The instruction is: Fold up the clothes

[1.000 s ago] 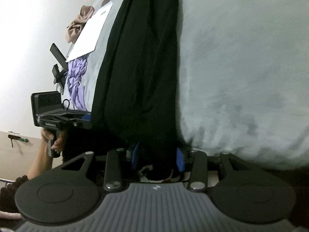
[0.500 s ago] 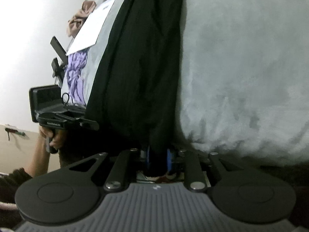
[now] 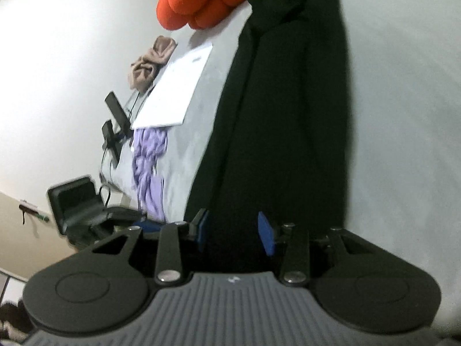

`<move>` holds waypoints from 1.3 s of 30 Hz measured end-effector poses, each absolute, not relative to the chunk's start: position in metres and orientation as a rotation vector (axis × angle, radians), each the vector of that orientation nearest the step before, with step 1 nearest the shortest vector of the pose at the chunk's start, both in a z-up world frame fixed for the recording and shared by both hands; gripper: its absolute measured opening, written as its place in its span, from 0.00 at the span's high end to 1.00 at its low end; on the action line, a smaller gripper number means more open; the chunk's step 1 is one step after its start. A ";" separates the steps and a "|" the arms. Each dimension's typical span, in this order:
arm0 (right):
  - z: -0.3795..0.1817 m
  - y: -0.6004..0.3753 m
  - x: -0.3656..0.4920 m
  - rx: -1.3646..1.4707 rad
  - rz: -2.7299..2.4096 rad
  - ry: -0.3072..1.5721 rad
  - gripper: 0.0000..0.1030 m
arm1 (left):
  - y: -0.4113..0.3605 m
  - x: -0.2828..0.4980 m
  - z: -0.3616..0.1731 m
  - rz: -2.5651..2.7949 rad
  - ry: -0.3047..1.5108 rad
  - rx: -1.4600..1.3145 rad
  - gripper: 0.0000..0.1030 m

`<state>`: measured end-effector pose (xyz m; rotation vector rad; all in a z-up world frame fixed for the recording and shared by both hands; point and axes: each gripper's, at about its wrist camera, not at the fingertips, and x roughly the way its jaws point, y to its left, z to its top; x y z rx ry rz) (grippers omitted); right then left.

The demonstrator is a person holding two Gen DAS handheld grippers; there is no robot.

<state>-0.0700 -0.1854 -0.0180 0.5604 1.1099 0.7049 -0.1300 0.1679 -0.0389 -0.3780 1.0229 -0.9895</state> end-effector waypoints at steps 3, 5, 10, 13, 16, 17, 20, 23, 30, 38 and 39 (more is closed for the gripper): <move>-0.030 -0.159 -0.036 0.588 0.690 1.103 0.60 | 0.166 -0.115 -0.041 -0.935 0.932 -0.406 0.65; -0.037 -0.147 -0.020 0.596 0.669 1.102 0.60 | 0.161 -0.103 -0.046 -0.892 0.890 -0.417 0.65; -0.051 -0.121 0.016 0.615 0.612 1.086 0.62 | 0.150 -0.077 -0.058 -0.822 0.852 -0.402 0.66; -0.057 -0.114 0.028 0.634 0.593 1.071 0.68 | 0.152 -0.068 -0.065 -0.794 0.841 -0.431 0.67; -0.064 -0.106 0.034 0.642 0.578 1.048 0.85 | 0.151 -0.063 -0.075 -0.788 0.853 -0.445 0.67; -0.064 -0.104 0.033 0.620 0.565 1.033 0.93 | 0.151 -0.063 -0.079 -0.791 0.861 -0.446 0.67; -0.058 -0.106 0.025 0.566 0.530 0.963 0.98 | 0.150 -0.064 -0.080 -0.805 0.861 -0.412 0.68; -0.058 -0.116 0.020 0.553 0.494 0.930 0.98 | 0.152 -0.065 -0.081 -0.817 0.869 -0.396 0.71; -0.055 -0.119 0.029 0.551 0.516 0.949 0.86 | 0.145 -0.051 -0.069 -0.812 0.866 -0.357 0.72; -0.057 -0.116 0.079 0.617 0.469 0.931 0.85 | 0.129 -0.004 -0.056 -0.779 0.818 -0.351 0.72; -0.058 -0.115 0.086 0.624 0.464 0.927 0.85 | 0.128 0.002 -0.055 -0.770 0.806 -0.358 0.72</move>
